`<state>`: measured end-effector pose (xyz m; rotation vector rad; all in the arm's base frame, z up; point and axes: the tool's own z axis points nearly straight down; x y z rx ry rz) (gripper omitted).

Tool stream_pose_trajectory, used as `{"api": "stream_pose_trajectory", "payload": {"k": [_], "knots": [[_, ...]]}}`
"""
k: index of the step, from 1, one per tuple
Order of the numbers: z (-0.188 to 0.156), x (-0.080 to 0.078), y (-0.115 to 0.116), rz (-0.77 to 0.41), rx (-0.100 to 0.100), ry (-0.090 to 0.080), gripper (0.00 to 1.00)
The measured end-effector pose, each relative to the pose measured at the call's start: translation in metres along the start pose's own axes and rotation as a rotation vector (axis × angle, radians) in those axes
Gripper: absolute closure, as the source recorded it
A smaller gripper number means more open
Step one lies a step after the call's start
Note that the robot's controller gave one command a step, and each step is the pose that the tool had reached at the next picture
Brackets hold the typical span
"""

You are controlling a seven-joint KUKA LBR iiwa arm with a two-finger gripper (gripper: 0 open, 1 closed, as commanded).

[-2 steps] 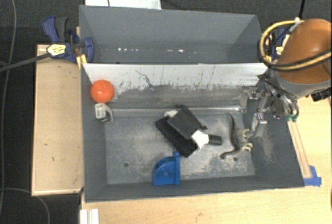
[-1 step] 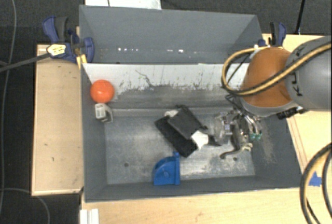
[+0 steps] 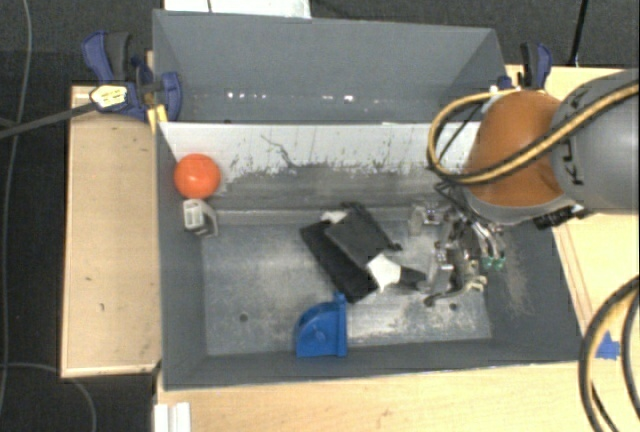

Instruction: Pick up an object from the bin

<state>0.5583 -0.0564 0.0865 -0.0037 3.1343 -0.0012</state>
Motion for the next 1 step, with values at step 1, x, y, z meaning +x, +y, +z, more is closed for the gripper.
{"api": "stream_pose_trajectory", "payload": {"k": [1], "knots": [[0.0001,0.0001,0.0000,-0.001,0.000,0.000,0.00]]}}
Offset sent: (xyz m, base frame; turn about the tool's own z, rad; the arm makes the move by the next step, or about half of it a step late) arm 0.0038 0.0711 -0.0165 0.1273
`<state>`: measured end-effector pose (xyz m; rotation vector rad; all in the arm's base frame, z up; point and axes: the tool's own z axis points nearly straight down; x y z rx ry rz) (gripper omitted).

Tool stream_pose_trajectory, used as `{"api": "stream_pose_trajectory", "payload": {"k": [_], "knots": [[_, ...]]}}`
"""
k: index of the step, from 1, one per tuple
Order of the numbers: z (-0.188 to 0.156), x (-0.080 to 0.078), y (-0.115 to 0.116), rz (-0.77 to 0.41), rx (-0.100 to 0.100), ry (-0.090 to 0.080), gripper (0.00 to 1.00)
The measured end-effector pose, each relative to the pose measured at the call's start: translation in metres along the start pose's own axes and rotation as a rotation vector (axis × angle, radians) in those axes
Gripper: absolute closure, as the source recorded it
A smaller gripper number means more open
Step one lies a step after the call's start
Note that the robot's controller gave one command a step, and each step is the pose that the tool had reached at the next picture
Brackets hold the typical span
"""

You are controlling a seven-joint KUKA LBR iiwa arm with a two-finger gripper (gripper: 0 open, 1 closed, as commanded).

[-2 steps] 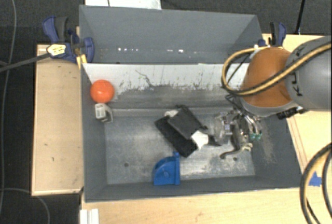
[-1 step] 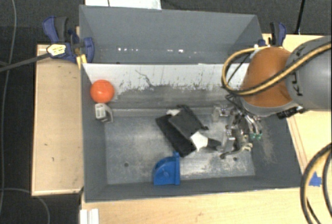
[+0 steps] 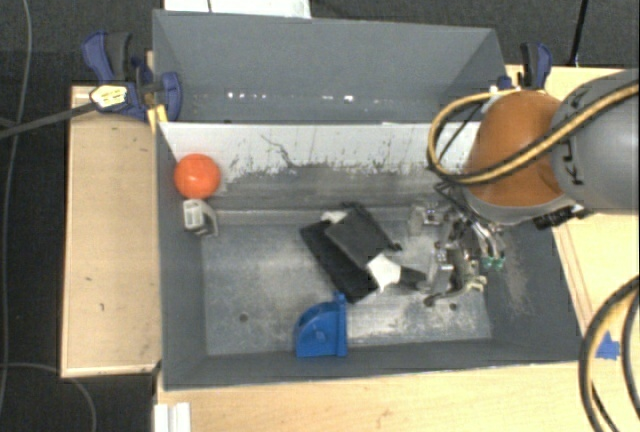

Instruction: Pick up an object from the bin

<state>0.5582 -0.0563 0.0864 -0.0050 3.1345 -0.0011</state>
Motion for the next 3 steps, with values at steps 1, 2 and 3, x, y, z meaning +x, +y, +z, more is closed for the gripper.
{"api": "stream_pose_trajectory", "payload": {"k": [1,2,3], "knots": [[0.007,-0.002,0.029,0.070,0.002,0.002,0.00],[0.014,-0.008,0.067,0.076,0.000,-0.002,0.00],[0.011,-0.020,0.074,0.186,0.000,0.002,0.00]]}}
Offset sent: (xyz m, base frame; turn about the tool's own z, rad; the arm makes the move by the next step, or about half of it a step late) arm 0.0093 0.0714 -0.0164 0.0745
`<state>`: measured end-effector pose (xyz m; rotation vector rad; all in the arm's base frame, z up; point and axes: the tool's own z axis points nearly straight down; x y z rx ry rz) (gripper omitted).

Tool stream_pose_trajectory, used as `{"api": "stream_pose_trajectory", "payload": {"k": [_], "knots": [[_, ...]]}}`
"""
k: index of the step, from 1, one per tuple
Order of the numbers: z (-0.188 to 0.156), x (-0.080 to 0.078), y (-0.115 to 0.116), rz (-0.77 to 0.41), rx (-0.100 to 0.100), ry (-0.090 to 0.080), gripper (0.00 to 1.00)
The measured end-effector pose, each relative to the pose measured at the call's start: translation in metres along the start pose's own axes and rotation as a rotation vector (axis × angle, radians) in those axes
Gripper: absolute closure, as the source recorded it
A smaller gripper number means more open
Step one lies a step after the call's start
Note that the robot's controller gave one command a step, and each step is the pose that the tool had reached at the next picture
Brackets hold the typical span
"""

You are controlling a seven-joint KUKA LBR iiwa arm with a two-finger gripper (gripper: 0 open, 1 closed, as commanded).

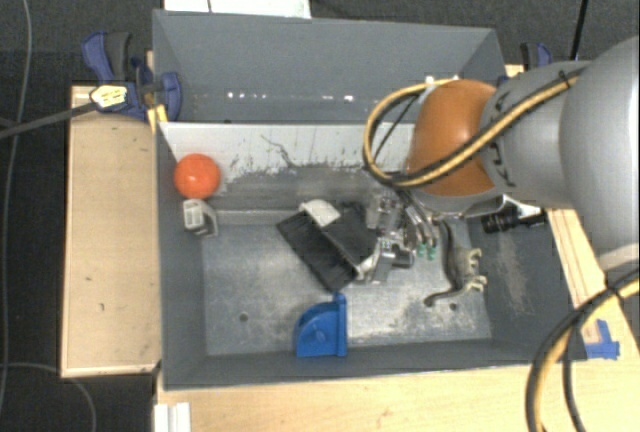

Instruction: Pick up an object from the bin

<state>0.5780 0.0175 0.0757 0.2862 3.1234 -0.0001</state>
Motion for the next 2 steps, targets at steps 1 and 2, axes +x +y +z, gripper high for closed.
{"api": "stream_pose_trajectory", "payload": {"k": [1,2], "knots": [[0.0019,0.0042,-0.0072,0.095,0.000,-0.004,0.00],[0.0002,0.0117,0.0022,0.227,0.003,0.004,1.00]]}}
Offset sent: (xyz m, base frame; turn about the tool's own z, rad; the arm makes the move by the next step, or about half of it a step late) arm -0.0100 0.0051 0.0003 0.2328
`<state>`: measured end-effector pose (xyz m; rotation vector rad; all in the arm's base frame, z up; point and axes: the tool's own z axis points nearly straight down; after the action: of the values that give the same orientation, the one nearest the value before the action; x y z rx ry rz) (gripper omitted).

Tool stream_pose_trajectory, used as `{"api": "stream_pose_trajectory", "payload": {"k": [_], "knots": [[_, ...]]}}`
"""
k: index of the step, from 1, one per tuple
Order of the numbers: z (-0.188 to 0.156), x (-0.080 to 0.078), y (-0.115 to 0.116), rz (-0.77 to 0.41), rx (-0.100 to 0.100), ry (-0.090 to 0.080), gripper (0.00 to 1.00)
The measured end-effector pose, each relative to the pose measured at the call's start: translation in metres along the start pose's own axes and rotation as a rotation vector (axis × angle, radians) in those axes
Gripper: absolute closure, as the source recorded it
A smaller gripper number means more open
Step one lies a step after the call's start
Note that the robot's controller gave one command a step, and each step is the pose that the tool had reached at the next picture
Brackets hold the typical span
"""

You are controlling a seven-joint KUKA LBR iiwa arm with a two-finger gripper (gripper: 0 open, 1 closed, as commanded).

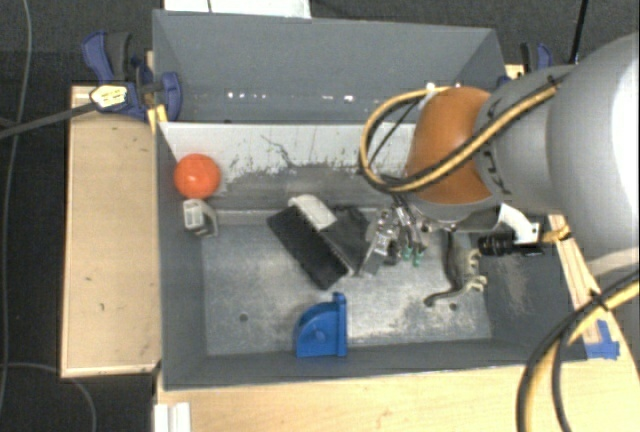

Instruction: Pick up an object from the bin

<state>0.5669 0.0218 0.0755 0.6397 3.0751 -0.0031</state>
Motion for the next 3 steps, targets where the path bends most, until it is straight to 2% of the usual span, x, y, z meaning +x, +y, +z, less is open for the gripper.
{"api": "stream_pose_trajectory", "payload": {"k": [1,2,3], "knots": [[0.000,0.000,0.000,-0.002,0.000,0.000,1.00],[-0.038,0.002,0.002,-0.013,0.005,0.012,1.00],[-0.102,0.002,-0.002,-0.056,0.001,0.002,1.00]]}}
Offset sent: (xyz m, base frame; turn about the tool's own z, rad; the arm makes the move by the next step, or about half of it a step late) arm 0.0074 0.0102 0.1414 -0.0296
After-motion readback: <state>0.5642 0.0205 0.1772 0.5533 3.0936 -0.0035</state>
